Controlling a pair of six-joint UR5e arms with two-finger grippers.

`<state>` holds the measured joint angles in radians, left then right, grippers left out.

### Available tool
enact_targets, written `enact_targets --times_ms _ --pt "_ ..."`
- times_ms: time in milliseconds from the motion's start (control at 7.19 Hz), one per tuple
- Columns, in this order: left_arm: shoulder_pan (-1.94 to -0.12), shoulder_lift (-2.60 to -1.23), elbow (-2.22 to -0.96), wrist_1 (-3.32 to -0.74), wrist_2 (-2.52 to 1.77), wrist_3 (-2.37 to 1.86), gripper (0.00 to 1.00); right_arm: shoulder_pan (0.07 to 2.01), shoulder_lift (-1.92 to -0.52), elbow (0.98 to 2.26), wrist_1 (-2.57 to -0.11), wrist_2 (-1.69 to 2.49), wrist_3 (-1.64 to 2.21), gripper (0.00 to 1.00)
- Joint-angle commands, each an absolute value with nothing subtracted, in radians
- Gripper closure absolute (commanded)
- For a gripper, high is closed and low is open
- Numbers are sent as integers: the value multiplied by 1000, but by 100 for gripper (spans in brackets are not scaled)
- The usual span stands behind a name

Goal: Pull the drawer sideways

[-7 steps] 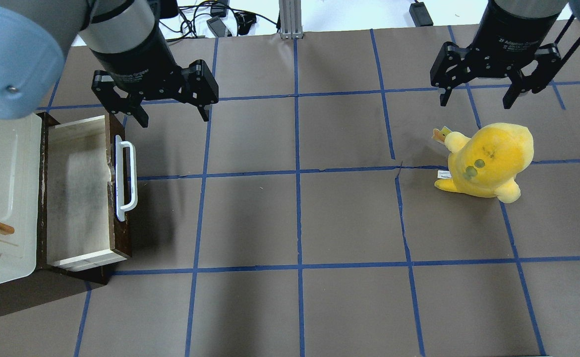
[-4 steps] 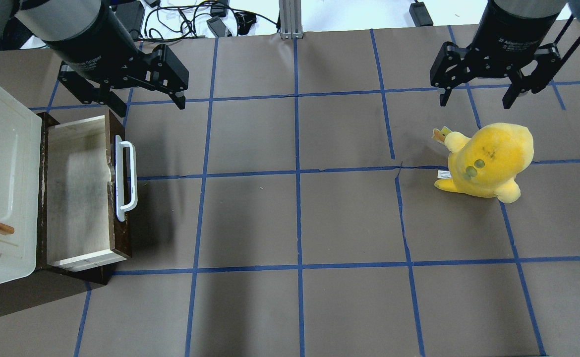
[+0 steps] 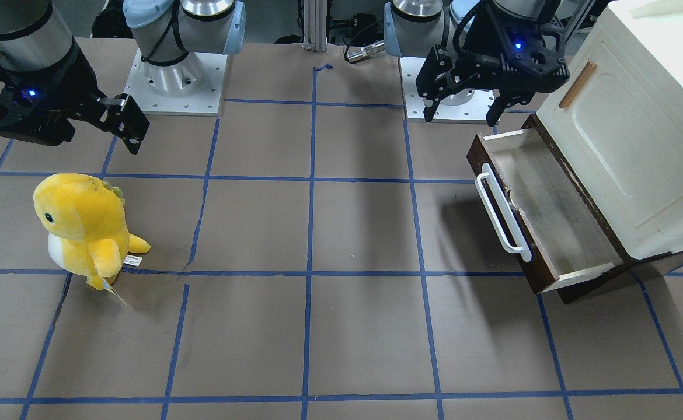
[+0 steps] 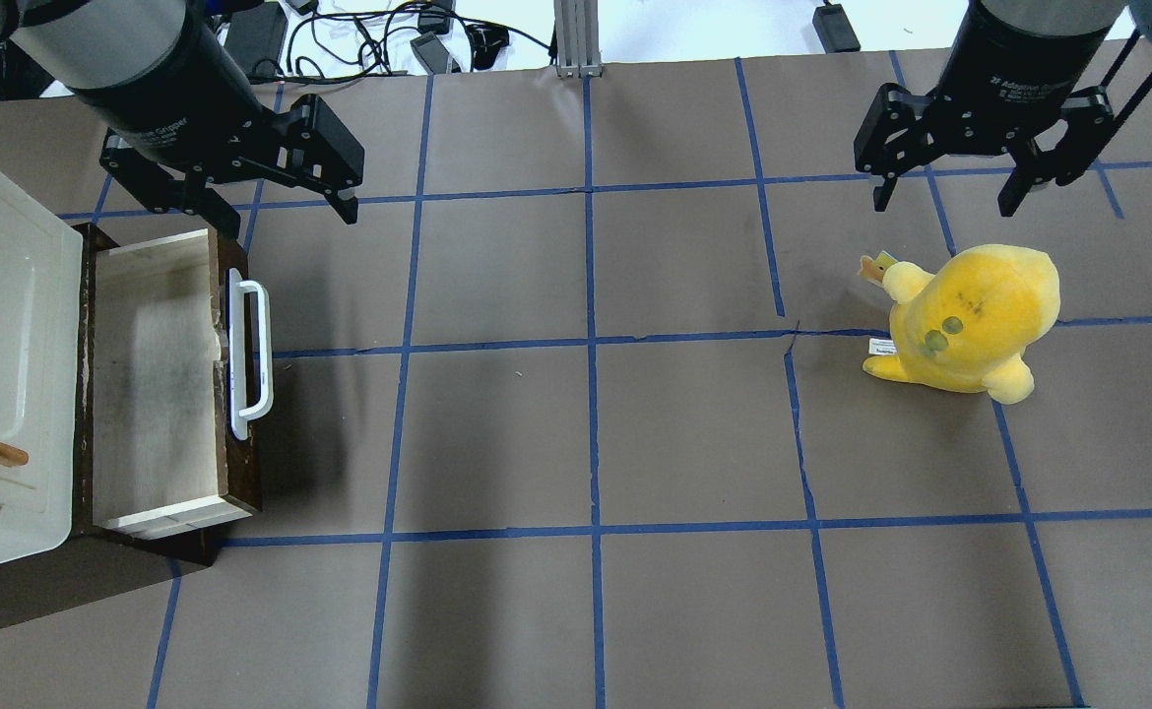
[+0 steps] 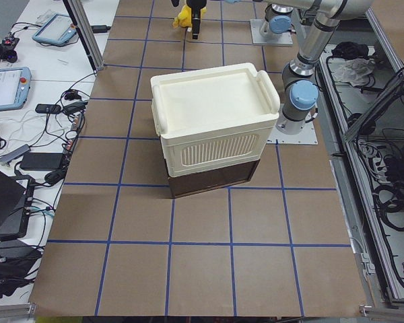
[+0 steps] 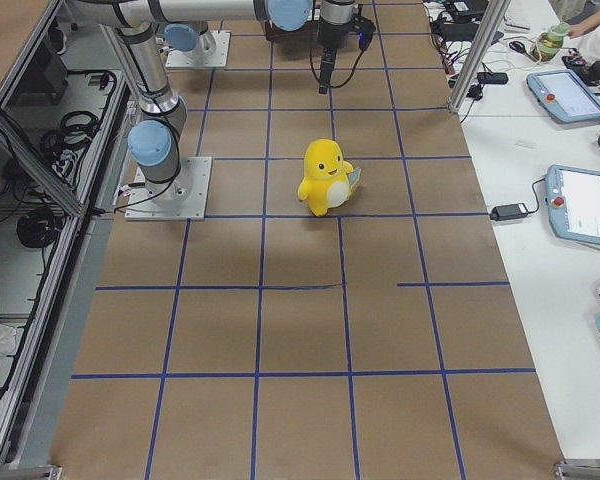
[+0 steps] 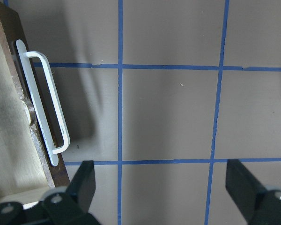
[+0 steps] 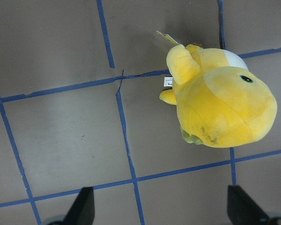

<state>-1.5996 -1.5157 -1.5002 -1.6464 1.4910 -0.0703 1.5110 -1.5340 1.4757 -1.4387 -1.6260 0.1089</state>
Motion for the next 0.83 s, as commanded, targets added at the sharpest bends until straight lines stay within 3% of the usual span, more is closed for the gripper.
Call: enact_targets --times_ms 0,696 --pt "-1600 -1506 -1517 -1646 1491 -71 0 1511 -1534 1476 -1439 -1626 109 0" --pt "-1600 -1497 -1523 -1647 1491 -66 0 1511 -1534 1476 -1439 -1626 109 0"
